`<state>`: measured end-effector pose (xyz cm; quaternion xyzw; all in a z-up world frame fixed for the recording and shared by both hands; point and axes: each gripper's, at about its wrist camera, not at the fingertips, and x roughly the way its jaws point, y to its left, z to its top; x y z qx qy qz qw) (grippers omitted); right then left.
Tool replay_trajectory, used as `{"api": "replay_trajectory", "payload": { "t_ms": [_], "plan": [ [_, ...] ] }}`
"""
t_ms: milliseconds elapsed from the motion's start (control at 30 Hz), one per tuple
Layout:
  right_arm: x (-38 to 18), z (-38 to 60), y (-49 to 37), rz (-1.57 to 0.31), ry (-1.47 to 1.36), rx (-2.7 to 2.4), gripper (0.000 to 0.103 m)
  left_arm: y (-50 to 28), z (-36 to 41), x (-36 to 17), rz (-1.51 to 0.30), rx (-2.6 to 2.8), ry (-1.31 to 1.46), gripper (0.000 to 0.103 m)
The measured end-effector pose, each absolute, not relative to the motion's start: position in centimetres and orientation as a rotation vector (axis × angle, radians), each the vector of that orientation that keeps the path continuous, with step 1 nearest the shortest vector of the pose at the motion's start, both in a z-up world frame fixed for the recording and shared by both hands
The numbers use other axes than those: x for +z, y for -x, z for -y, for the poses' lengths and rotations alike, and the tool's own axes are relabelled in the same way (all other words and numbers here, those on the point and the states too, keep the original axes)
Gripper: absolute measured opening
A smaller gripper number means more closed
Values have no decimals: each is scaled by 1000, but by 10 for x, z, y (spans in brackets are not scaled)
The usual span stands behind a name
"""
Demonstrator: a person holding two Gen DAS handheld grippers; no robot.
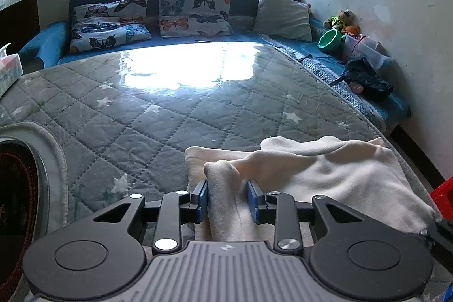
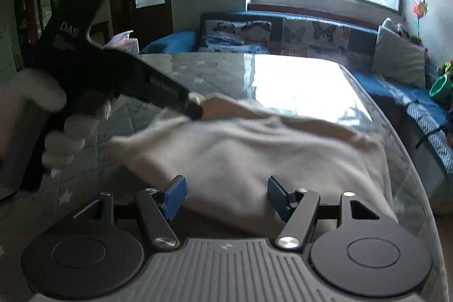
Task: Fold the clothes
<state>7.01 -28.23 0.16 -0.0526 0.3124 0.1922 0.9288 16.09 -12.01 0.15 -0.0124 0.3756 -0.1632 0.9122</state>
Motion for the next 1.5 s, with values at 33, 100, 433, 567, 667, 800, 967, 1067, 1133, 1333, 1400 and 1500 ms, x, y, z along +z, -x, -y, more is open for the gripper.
{"api": "replay_trajectory", "payload": {
  "t_ms": [33, 100, 433, 567, 667, 800, 967, 1067, 1133, 1333, 1400, 1500],
  "plan": [
    [2, 286, -66, -642, 106, 392, 65, -158, 119, 4, -767, -342, 31, 32],
    [7, 295, -59, -632, 87, 378, 65, -153, 117, 10, -750, -350, 41, 32],
    [4, 348, -67, -667, -19, 222, 66, -113, 125, 13, -732, -463, 34, 32],
    [13, 347, -70, -650, 1, 246, 66, -104, 124, 3, -753, -469, 20, 32],
    [24, 338, -83, -625, 38, 268, 66, -101, 121, -1, -757, -469, 27, 32],
    [34, 319, -115, -610, 47, 334, 65, -97, 120, -1, -754, -471, 42, 35],
    [27, 288, -165, -661, 50, 415, 59, -95, 117, 0, -759, -470, 65, 37],
    [16, 267, -186, -687, 89, 441, 55, -95, 117, 0, -759, -471, 77, 37],
    [8, 256, -196, -705, 109, 451, 52, -94, 116, -1, -761, -472, 88, 38],
    [0, 242, -207, -709, 155, 445, 52, -91, 115, 0, -758, -484, 96, 43],
    [5, 242, -204, -697, 158, 447, 53, -91, 112, 1, -759, -487, 110, 43],
    [16, 242, -198, -673, 158, 474, 53, -93, 107, 3, -764, -493, 139, 43]
  ]
}}
